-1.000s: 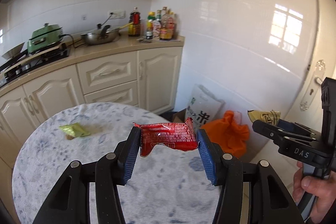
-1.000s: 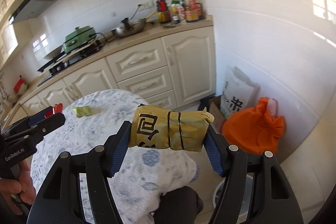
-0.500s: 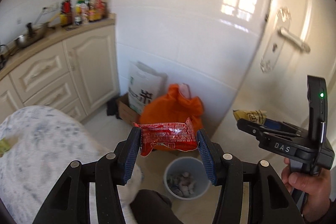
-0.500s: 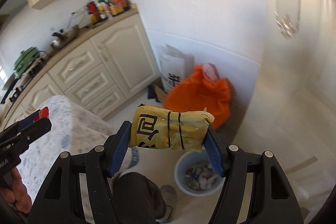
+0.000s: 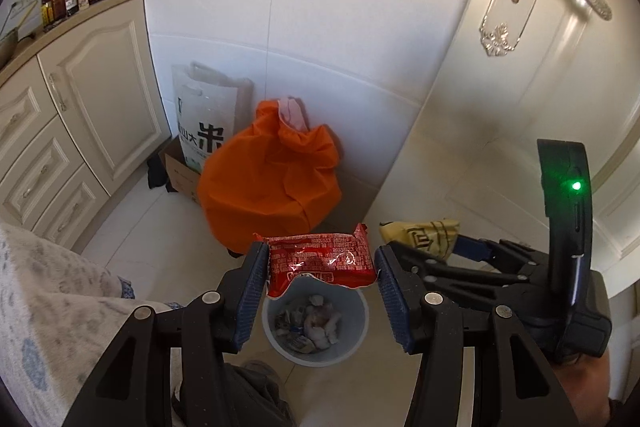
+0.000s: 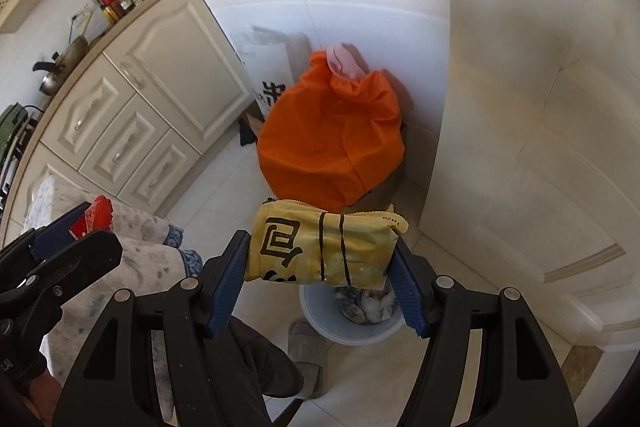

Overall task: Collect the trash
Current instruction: 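Open both tools to drop the wrappers into the bin, then return both tools to the table over the green wrapper and brown lump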

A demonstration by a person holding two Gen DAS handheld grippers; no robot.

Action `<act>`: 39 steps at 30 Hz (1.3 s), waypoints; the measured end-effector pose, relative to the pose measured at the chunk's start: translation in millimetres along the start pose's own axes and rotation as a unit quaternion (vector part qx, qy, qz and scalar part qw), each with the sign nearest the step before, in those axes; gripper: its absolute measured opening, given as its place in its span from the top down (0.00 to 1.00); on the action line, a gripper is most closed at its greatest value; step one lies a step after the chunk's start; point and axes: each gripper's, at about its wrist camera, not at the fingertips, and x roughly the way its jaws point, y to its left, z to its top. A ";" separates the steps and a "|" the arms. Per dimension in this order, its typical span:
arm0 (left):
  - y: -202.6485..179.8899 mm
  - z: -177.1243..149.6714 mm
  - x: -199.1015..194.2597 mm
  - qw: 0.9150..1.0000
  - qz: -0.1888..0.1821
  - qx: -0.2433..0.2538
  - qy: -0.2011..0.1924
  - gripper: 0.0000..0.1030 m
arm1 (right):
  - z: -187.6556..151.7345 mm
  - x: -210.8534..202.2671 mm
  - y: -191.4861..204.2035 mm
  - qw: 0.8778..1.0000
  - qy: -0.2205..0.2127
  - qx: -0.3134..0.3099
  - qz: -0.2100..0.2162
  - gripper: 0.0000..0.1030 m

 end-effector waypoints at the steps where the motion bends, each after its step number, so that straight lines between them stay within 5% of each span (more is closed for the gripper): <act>1: 2.5 5.2 9.2 1.000 -0.002 -0.001 0.006 0.51 | 0.0 5.0 -0.8 1.000 0.005 0.002 0.001 0.34; 6: 3.3 19.7 46.9 0.999 -0.004 0.004 0.034 0.45 | -2.6 26.4 -12.3 0.999 0.030 0.016 -0.003 0.28; 8: 5.3 23.5 59.0 0.999 0.002 0.000 0.047 0.32 | -5.1 30.1 -19.6 0.999 0.035 0.028 -0.009 0.12; 15: 7.8 16.0 49.5 0.999 0.028 -0.003 0.025 0.11 | -11.0 21.7 -30.6 0.998 0.026 0.056 -0.016 0.00; 25: 17.7 -14.9 -41.5 0.997 0.057 -0.025 -0.042 0.01 | -5.9 -13.7 -2.9 0.999 -0.002 0.048 -0.003 0.00; 39: 96.9 -99.9 -189.9 0.981 0.080 -0.138 -0.109 0.01 | -2.1 -87.8 127.2 0.995 -0.067 -0.065 0.044 0.00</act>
